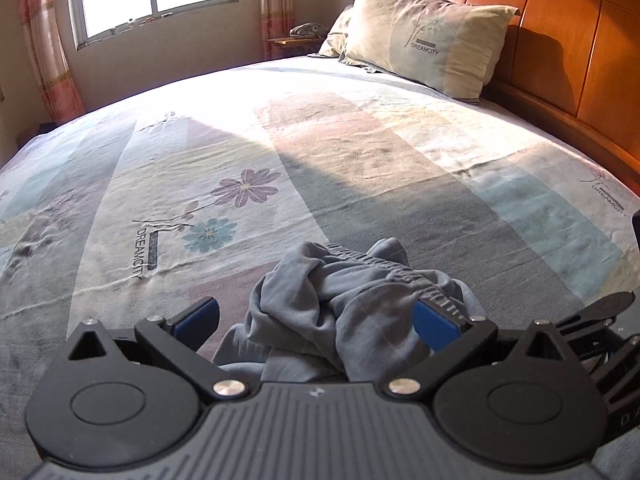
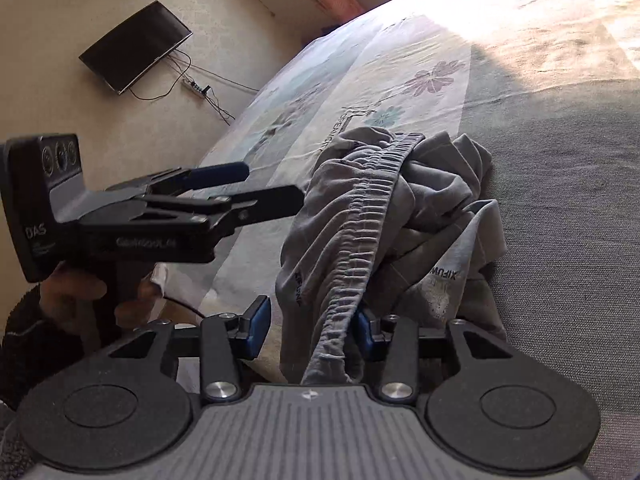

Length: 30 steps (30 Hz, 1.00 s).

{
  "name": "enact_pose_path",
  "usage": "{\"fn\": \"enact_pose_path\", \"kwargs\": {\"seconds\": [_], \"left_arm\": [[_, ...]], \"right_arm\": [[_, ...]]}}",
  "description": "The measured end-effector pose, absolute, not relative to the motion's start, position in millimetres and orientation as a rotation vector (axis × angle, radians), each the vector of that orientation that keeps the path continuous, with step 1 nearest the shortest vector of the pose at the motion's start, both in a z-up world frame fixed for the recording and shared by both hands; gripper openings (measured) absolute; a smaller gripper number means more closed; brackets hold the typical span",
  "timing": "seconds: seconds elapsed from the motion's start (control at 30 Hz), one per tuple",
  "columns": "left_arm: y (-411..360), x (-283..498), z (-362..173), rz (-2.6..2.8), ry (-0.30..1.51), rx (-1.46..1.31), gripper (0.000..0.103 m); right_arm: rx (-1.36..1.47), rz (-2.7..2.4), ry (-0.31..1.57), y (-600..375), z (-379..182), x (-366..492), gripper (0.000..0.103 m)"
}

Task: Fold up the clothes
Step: 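Grasp the elastic waistband of the grey sweatpants with the right gripper, then lift the waistband with the right gripper and drag it across the bed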

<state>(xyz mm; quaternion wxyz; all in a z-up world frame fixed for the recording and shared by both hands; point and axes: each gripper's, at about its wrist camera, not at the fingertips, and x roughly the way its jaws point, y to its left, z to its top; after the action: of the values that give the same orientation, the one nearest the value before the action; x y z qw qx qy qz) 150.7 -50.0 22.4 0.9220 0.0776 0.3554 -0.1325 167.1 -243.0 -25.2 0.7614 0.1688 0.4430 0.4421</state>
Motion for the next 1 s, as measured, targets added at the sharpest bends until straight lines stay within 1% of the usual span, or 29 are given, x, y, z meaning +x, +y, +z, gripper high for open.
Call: {"fn": "enact_pose_path", "kwargs": {"seconds": [0.03,0.07,0.17,0.37,0.43,0.5,0.7,0.87,0.9,1.0], "left_arm": [[-54,151,21,-0.289,0.732,0.154,0.103],[-58,151,20,-0.306,0.734,0.149,0.103],[-65,148,16,-0.336,0.753,0.149,0.103],[-59,137,10,-0.316,0.788,0.166,0.102],[-51,133,14,-0.304,0.785,0.153,0.102],[-42,132,17,-0.31,0.79,0.132,0.102],[-29,139,32,-0.289,0.771,0.161,0.102],[-26,135,28,-0.284,0.775,0.128,0.102],[-26,133,27,-0.282,0.777,0.123,0.102],[-25,130,24,-0.245,0.765,0.131,0.102]], "right_arm": [[0.357,0.962,0.966,-243,-26,163,0.03],[0.348,0.962,0.967,-243,-28,159,0.02],[0.366,0.943,0.969,-249,-30,157,0.019],[0.412,0.897,0.96,-266,-29,164,0.025],[0.415,0.889,0.935,-272,-22,171,0.031],[0.425,0.893,0.928,-271,-20,182,0.042],[0.457,0.902,0.907,-266,-13,215,0.043],[0.483,0.91,0.89,-263,-8,243,0.044],[0.487,0.909,0.9,-260,-10,251,0.045],[0.511,0.902,1.008,-242,-27,280,0.046]]}}
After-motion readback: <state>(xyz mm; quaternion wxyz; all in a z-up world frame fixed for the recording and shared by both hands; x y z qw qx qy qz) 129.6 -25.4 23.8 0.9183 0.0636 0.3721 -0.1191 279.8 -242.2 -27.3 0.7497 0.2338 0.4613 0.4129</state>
